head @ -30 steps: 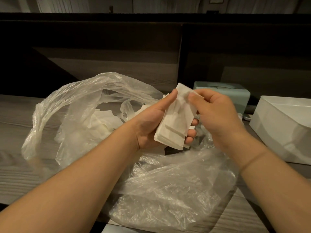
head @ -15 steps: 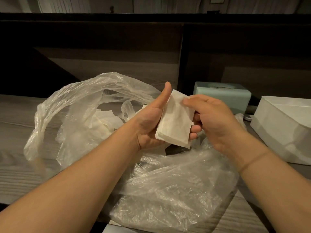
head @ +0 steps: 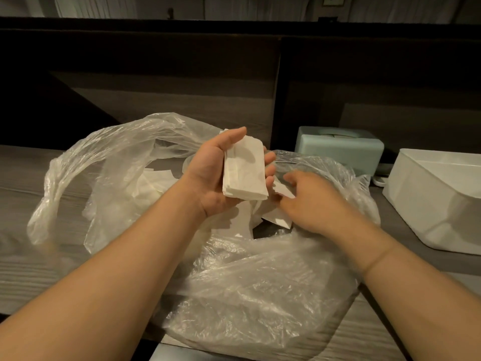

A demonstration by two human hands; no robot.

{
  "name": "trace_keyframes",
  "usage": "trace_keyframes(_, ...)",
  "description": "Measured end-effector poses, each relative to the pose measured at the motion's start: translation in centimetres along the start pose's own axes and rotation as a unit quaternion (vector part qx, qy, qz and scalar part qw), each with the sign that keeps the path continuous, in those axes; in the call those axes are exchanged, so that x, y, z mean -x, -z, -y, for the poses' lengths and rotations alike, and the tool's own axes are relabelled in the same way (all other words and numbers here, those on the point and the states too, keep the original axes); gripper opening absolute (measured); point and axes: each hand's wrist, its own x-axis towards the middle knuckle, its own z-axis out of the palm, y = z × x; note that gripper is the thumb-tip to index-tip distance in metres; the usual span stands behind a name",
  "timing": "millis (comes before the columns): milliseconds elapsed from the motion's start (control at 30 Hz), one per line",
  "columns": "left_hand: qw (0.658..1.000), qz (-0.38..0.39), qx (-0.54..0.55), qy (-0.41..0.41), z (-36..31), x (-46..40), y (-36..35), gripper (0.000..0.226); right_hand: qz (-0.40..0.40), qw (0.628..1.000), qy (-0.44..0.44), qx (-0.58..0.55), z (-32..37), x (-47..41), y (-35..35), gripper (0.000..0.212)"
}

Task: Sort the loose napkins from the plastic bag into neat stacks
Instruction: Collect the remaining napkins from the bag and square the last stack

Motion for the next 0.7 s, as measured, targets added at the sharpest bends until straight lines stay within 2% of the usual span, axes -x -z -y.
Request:
trace_keyframes(100, 1.000, -0.005, 0.001, 0.002, 0.1, -0.1, 0.0, 0.055, 0.049, 0.999, -0.009, 0.008, 0.4, 0.3, 0.1, 0.060)
trace_keyframes(167, 1.000, -0.004, 0.003, 0.006, 0.1, -0.1, 0.0, 0.053, 0.042, 0.999, -0.010, -0.024, 0.2, 0.2, 0.3, 0.062)
trace_keyframes(300, 1.000, 0.001, 0.016, 0.013, 0.0, -0.2, 0.1, 0.051, 0.001, 0.991, -0.024, -0.131, 0.2, 0.2, 1.0, 0.025)
trace_keyframes(400, 1.000, 0.002, 0.018, 0.013, 0.1, -0.2, 0.1, 0.051, -0.043, 0.981, -0.014, -0.187, -0.1, 0.1, 1.2, 0.005)
trace_keyframes(533, 1.000, -0.002, 0.018, 0.013, 0.1, -0.2, 0.1, 0.051, -0.051, 0.969, -0.010, -0.241, 0.0, 0.4, 1.5, 0.008)
trace_keyframes(700, 1.000, -0.003, 0.013, 0.014, 0.1, -0.1, 0.1, 0.046, -0.030, 0.930, -0.042, -0.363, 0.2, 0.4, 1.5, 0.032)
